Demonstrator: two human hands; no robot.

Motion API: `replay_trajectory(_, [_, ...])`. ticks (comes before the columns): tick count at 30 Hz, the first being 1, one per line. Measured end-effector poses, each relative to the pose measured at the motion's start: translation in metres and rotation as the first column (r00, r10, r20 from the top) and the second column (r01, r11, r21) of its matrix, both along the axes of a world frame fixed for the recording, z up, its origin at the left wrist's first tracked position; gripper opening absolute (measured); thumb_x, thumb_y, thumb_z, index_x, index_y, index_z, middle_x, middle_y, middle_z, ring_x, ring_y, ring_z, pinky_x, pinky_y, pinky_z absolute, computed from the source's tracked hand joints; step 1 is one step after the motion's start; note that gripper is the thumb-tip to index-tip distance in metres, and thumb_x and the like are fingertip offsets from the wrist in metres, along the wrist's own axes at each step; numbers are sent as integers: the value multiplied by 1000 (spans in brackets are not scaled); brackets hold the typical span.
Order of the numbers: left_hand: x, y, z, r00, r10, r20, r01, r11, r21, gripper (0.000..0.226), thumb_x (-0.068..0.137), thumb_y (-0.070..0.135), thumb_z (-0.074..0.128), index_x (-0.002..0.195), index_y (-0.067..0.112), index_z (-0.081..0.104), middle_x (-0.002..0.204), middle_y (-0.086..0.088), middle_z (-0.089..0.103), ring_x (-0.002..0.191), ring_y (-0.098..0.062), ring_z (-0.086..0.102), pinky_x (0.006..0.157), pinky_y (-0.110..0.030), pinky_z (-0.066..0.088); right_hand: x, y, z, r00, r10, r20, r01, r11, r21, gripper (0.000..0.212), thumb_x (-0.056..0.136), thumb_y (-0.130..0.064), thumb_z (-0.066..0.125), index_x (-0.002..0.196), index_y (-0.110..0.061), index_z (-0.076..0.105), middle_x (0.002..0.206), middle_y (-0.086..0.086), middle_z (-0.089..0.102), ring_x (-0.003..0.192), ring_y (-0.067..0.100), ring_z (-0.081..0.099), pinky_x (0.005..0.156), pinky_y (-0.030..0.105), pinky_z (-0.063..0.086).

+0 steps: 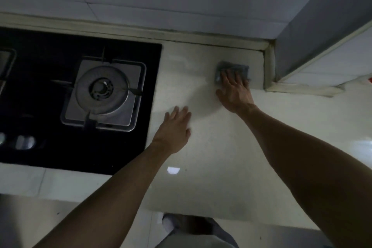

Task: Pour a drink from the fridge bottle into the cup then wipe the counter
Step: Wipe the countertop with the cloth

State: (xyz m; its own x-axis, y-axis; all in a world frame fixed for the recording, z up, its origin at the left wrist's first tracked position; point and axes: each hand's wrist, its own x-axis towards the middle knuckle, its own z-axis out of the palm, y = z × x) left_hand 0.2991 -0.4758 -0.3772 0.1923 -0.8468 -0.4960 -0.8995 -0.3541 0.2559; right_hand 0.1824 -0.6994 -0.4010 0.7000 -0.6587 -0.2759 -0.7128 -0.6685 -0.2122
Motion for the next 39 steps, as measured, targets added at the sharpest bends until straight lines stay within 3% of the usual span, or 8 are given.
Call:
replay_trajectory(3, [8,-5,-3,998,-57,11,57,997,48,58,106,34,27,157,11,12,166,-8,1,152,-31,2,123,-46,13,20,-29,-5,999,-32,-36,32,999,-11,75,92,-52,33,156,-21,9,164,6,7,150,28,3,118,52,4])
replay_trajectory(10, [8,-11,0,1000,-8,-27,9,998,60,57,104,32,34,156,11,19,165,-7,7,152,-32,7,123,-47,15,56,-65,-8,991,-100,-86,94,993,-76,76,87,-50,31,155,-24,10,162,6,14,148,29,12,116,53,14])
replay_trajectory(16, [7,-10,1,1000,11,-27,-10,999,43,59,103,34,34,155,9,20,165,-8,9,152,-33,7,123,-48,16,88,-37,-8,969,-235,-74,231,971,-63,78,89,-53,35,155,-21,9,163,8,8,148,33,7,118,57,6])
replay_trajectory(23, [6,-11,3,999,-30,35,28,999,37,62,102,35,36,155,8,18,164,-10,9,151,-35,9,121,-51,19,155,-2,-4,994,-107,-26,107,994,28,84,91,-56,35,156,-15,0,164,11,-2,150,32,-5,120,45,-8])
replay_trajectory(28, [3,-9,4,999,-24,46,22,999,42,63,102,36,34,156,9,16,165,-11,7,151,-35,7,122,-51,17,195,19,-5,999,-17,-37,19,998,64,90,89,-56,41,156,-12,-1,163,12,-1,149,34,-5,120,48,-6])
replay_trajectory(35, [5,-4,-1,998,-29,49,27,999,34,65,102,38,36,156,12,12,165,-9,3,152,-32,3,123,-49,12,195,25,-2,977,210,-44,-211,977,-16,82,95,-50,40,156,-14,-1,164,10,-3,150,33,-5,119,45,-4])
replay_trajectory(39, [10,-2,3,998,31,-58,-29,999,30,62,103,34,37,157,15,14,166,-3,2,153,-25,-1,124,-45,8,159,13,-9,953,299,36,-295,951,-92,73,94,-42,41,156,-15,12,163,9,11,150,30,7,120,43,2])
